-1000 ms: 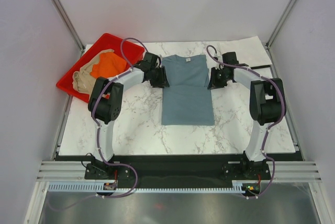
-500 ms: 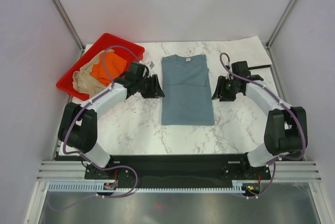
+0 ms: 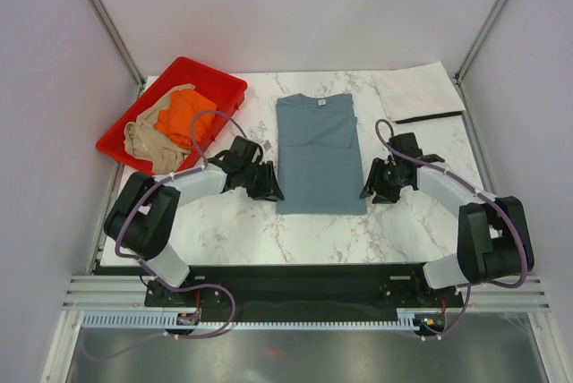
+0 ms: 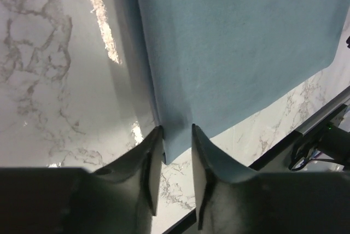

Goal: Fold and stack the t-shirts
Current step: Fold the tshirt

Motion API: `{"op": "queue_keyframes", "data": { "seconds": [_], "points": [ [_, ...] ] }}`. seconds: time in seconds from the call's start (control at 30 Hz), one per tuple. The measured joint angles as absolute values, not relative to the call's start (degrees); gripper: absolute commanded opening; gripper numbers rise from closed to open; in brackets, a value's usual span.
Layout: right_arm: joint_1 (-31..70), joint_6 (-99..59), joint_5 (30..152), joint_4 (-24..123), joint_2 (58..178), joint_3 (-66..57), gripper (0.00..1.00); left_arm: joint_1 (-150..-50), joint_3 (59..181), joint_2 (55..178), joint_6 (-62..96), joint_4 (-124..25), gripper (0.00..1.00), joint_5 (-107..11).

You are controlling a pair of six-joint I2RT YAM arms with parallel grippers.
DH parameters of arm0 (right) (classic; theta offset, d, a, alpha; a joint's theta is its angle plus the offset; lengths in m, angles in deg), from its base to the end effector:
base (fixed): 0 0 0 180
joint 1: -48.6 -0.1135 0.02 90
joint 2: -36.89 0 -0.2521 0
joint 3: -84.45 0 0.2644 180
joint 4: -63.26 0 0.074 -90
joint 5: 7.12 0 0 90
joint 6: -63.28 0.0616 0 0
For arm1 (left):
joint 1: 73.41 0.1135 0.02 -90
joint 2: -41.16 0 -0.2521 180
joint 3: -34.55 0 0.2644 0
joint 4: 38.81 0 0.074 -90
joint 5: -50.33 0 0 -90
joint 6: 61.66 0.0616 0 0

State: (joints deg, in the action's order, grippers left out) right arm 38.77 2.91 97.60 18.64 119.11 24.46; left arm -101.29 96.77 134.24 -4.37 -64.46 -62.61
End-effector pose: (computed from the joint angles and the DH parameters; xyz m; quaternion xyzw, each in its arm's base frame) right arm 0.2763 0.0638 0.1404 0.1417 0.9615 0.1853 0.1449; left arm 0.2828 -0.1768 0.1206 0.0177 0.9401 -0.3069 0.1477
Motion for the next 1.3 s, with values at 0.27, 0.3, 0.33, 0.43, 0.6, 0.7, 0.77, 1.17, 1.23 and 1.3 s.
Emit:
{"op": "queue_keyframes", "data": {
  "seconds": [0.27, 0.3, 0.33, 0.43, 0.6, 0.7, 0.77, 1.17, 1.23, 1.3],
  "points": [
    [38.6, 3.6, 98.1, 21.9, 121.0, 29.9, 0.44, -103.8, 92.9, 135.1, -6.0, -61.6, 0.02, -62.3],
    [38.6, 3.5, 98.2, 22.2, 121.0, 30.0, 0.44, -104.0, 92.3, 135.0, -6.2, -61.5, 0.02, -62.3],
    [38.6, 3.5, 98.5, 22.6, 121.1, 30.1, 0.43, -104.1, 91.9, 134.9, -6.4, -61.4, 0.02, -62.3],
    [38.6, 3.5, 98.8, 23.4, 121.4, 30.2, 0.39, -104.3, 91.1, 134.2, -6.7, -60.8, 0.02, -62.0],
    [38.6, 3.5, 99.5, 24.7, 121.5, 30.7, 0.35, -104.3, 90.2, 133.7, -7.2, -59.8, 0.03, -61.5],
    [38.6, 3.8, 99.5, 24.7, 121.3, 30.7, 0.42, -104.4, 89.4, 132.1, -7.4, -60.0, 0.28, -60.5],
    [38.5, 4.2, 99.1, 24.4, 120.7, 30.7, 0.52, -104.4, 89.1, 130.1, -7.3, -61.6, 0.41, -59.3],
    [38.2, 14.6, 96.5, 22.9, 107.6, 37.2, 0.59, -104.4, 80.2, 114.2, -14.5, -60.4, 0.55, -58.3],
    [38.2, 16.5, 96.7, 23.8, 107.1, 39.1, 0.59, -104.4, 77.8, 113.8, -16.4, -59.1, 0.57, -58.3],
    [38.2, 18.0, 96.8, 24.6, 106.9, 40.6, 0.59, -104.4, 75.4, 113.8, -18.6, -57.0, 0.57, -58.3]
  ]
}}
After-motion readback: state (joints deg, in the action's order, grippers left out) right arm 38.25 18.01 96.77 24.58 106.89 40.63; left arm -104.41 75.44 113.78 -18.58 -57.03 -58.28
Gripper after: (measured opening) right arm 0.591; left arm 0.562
